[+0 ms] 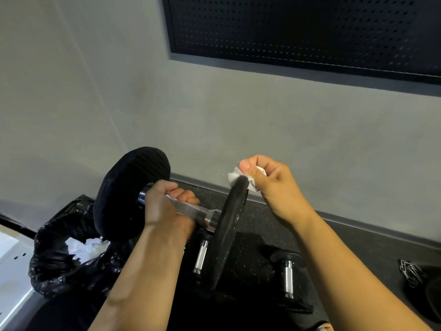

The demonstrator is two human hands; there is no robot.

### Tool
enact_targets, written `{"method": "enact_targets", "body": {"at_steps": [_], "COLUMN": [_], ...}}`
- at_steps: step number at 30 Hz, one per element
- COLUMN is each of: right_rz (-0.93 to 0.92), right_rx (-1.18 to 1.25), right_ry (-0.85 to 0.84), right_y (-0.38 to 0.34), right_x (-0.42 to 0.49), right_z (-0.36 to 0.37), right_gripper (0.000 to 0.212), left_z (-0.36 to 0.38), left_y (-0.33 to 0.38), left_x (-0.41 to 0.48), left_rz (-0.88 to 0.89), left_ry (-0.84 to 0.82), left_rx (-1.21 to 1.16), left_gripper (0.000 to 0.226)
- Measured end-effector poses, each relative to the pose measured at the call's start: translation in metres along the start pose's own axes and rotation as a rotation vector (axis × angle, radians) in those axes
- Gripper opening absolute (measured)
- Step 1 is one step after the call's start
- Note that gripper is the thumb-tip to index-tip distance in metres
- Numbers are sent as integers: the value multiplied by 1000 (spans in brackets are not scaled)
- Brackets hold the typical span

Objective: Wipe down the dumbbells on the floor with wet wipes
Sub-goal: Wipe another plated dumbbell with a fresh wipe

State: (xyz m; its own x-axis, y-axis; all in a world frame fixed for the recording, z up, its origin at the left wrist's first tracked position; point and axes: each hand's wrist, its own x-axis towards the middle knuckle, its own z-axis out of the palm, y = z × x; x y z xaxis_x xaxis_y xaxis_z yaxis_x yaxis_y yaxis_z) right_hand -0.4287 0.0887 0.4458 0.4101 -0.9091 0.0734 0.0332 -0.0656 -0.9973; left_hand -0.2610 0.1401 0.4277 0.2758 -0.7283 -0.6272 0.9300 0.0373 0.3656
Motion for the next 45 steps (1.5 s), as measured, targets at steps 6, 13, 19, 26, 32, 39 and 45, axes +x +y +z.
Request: {"method": "enact_targets", "body": {"at_steps": [6,13,19,26,32,39,45], "right_rz": [199,405,567,581,16,89,-95], "right_rx": [213,476,746,200,16,-121,-308], "right_ry": [46,212,332,444,446,74,58], "right_y": [39,68,73,48,-16,-36,-34], "right_x": [-1,-37,-59,-53,-18,-1,-28], "right_z": [-14,-1,20,4,-15,-11,-3], "right_gripper": [33,26,33,28,22,13,19], "left_z": [10,34,47,44,32,28,32], "left_y": [-13,-27,-28,-22,-17,-17,-16], "left_x": [-7,-16,-14,-9,-3,1,6], "left_rz": [-12,-12,-7,70,98,60,83], "left_ry": [5,47,25,38,104,236,289], "left_rx": [28,-74,-268,-186,-86,-6,41], "left_gripper": [38,37,47,49,46,44,40]}}
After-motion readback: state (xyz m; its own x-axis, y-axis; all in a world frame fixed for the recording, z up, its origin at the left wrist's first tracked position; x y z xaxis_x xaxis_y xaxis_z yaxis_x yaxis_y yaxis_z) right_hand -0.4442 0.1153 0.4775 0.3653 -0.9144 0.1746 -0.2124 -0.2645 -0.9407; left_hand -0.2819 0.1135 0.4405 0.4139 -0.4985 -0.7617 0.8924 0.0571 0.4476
